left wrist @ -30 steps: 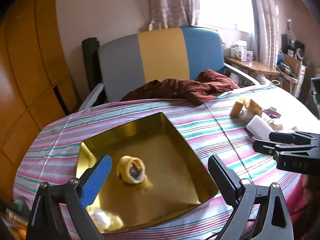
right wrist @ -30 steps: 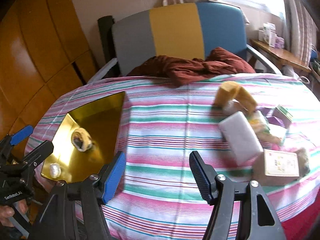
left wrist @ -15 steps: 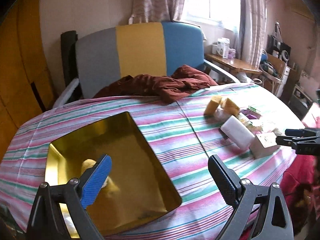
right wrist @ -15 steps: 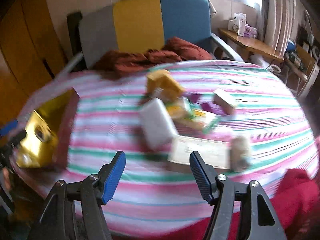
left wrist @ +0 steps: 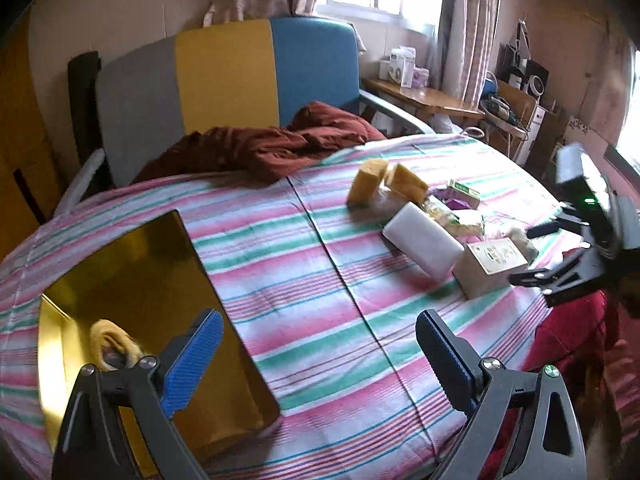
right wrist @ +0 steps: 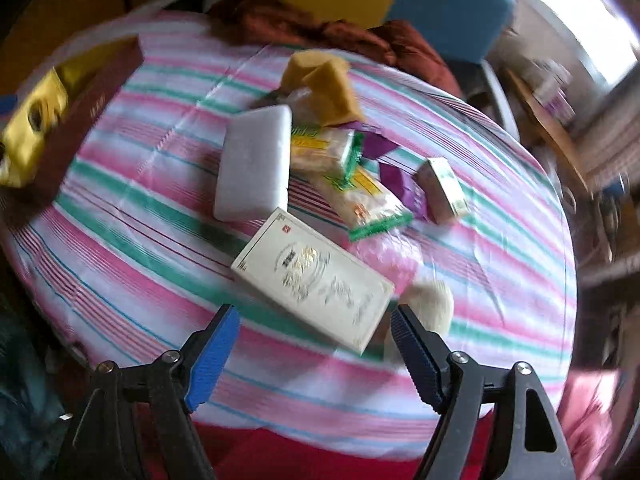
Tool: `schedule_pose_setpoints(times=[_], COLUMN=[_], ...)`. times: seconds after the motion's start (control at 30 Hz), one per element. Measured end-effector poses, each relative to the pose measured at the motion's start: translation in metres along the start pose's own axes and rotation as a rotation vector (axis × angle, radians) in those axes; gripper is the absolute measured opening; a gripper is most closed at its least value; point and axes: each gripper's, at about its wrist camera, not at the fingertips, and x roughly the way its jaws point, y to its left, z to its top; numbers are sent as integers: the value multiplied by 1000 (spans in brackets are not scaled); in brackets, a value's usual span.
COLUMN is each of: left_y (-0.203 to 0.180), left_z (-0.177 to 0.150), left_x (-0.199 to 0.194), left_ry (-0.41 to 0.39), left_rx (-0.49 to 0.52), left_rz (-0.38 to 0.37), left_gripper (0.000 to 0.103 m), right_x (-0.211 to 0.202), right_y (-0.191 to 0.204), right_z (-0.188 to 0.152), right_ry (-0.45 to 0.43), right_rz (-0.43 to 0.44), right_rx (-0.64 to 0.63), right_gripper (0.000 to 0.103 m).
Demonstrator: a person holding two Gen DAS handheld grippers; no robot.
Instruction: Organize objects
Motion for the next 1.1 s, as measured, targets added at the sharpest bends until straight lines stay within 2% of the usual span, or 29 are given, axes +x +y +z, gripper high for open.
schedule_pose_setpoints(times=[0.17, 0.27, 0.3, 0.37, 0.47, 0.57, 0.77, 0.93, 1.1], left_y=[-2, -4, -4, -6, -9, -14, -35, -49, -58], left_z=[-3, -2, -1, 2, 6, 13, 33, 48, 59], left_x=[15, 23, 27, 34, 44, 59, 94, 133, 160], left_ry=[53, 70, 76, 93, 111, 146, 213, 289, 311], left_rx=[-15, -18, -19, -27, -39, -80, -165, -311, -422], left_rz=[-20, -32, -37, -48, -70, -115, -199, -280, -280], left_gripper=[98, 98, 98, 98, 98, 96, 94, 94, 96], right_x=[34, 46, 47, 45, 34, 32, 28, 27, 24], right_y=[4, 6, 5, 5, 13, 20, 12, 11, 7], right_z=[21, 26, 26, 25, 20, 12, -4, -5, -8], right_ry=[94, 124, 124, 120, 107, 111, 96, 74, 49], right_rz=[-40, -40, -33, 30, 113, 111, 117, 126, 160], right_rx=[-117, -142, -136, -104, -82, -63, 66, 108, 146], right_gripper=[80, 79, 78, 64, 54, 53, 52, 52, 52])
